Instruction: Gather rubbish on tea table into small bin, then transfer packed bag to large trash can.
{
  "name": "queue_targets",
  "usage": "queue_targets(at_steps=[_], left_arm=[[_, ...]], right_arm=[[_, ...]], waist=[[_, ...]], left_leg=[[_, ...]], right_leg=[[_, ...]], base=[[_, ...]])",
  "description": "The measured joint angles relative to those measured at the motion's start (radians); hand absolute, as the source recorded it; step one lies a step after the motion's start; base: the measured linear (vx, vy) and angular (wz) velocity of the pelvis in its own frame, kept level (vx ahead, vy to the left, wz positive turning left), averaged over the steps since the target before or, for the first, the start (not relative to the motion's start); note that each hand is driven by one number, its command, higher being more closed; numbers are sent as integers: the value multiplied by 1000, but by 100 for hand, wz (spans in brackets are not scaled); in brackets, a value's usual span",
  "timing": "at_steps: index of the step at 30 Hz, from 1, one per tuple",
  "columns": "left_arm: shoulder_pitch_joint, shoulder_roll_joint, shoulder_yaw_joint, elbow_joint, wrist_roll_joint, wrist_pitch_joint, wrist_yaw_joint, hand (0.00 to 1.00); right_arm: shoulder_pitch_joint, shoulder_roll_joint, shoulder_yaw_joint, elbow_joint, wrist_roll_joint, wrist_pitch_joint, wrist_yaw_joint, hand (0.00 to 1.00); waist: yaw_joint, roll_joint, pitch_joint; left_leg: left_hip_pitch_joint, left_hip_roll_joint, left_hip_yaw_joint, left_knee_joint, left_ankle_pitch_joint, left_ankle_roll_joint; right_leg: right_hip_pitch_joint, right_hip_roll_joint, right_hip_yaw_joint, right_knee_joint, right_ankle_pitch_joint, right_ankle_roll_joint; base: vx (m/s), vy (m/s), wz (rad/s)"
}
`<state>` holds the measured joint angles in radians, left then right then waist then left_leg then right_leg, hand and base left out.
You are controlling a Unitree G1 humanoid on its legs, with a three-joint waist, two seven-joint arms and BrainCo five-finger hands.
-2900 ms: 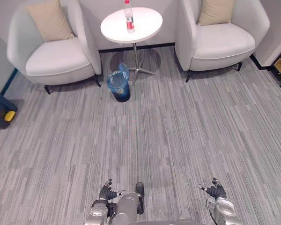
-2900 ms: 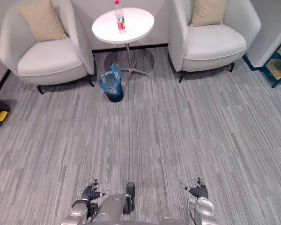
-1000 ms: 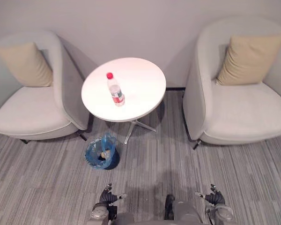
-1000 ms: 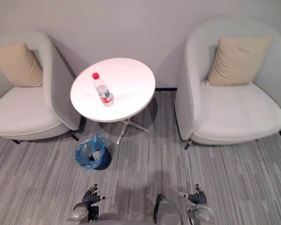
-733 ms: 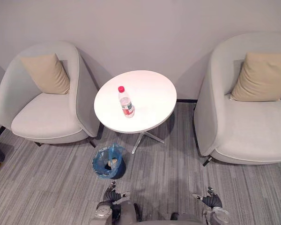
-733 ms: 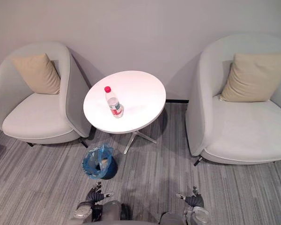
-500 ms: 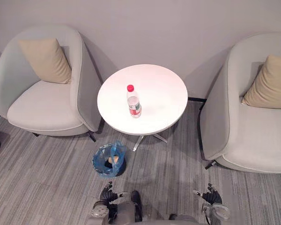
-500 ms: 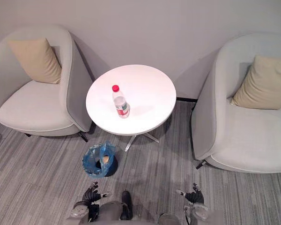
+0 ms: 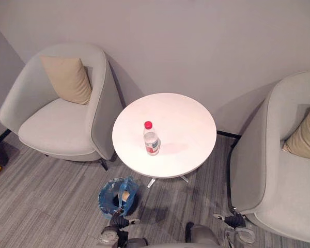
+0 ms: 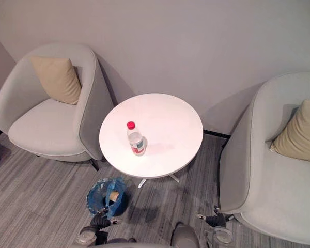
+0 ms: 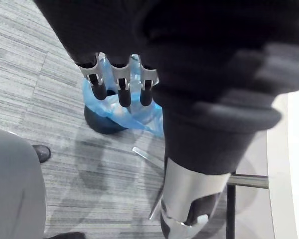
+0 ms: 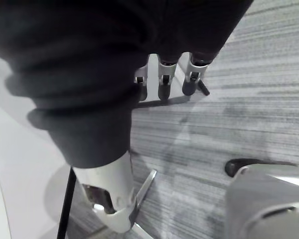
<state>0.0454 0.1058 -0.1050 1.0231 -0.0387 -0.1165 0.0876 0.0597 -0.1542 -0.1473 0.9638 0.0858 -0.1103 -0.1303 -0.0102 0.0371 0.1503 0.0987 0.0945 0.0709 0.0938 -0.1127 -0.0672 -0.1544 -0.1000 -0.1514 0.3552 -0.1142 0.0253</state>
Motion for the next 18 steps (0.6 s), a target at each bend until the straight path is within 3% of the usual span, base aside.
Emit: queue_targets(at_steps=[3,6,8,9,11,12,18], left_arm=[[-6,-10,8,10,2,0,-1,0],[-8,-15,42,10,2,-2,0,0],[-8,-23,77,8,2,-2,0,0],[-5,-26,78,-1,2,-1,0,0],[-1,-34,79,-17,-1,-2,0,0],[0,-34,77,-21,1,-2,0,0],[-1,-30,76,-4,-1,0,2,0]], right_arm=[[17,-10,-5,3,1,2,0,0],[37,-2,-13,3,3,2,0,0],[52,21,-12,3,4,2,1,0],[59,40,-9,1,17,2,1,0],[61,44,-10,0,27,1,0,0],[59,43,-11,-10,31,1,0,0],[35,43,-11,-25,36,0,0,0]], waist=[[-16,16,0],[-19,16,1],[-18,5,9],[-12,-14,20],[3,-11,23],[20,-16,23],[29,9,19]], left_leg=[[19,28,-49,-42,25,-38],[10,34,-74,-13,24,-39],[-56,28,-70,132,13,-56],[-135,34,-56,291,13,-60],[-182,49,-14,374,19,-69],[-170,55,31,362,16,-66],[-90,36,34,135,13,-55]], right_leg=[[38,19,-57,-18,-16,-18],[75,18,-96,-39,-34,-11],[116,13,-108,-74,-43,-18],[147,14,-111,-105,-43,-18],[175,19,-110,-131,-42,-17],[192,20,-98,-148,-33,-7],[189,54,-51,-243,55,-13]], base=[[94,-169,45],[29,-66,47],[-11,-25,61],[-29,-38,53],[-17,-34,29],[15,4,15],[38,35,6]])
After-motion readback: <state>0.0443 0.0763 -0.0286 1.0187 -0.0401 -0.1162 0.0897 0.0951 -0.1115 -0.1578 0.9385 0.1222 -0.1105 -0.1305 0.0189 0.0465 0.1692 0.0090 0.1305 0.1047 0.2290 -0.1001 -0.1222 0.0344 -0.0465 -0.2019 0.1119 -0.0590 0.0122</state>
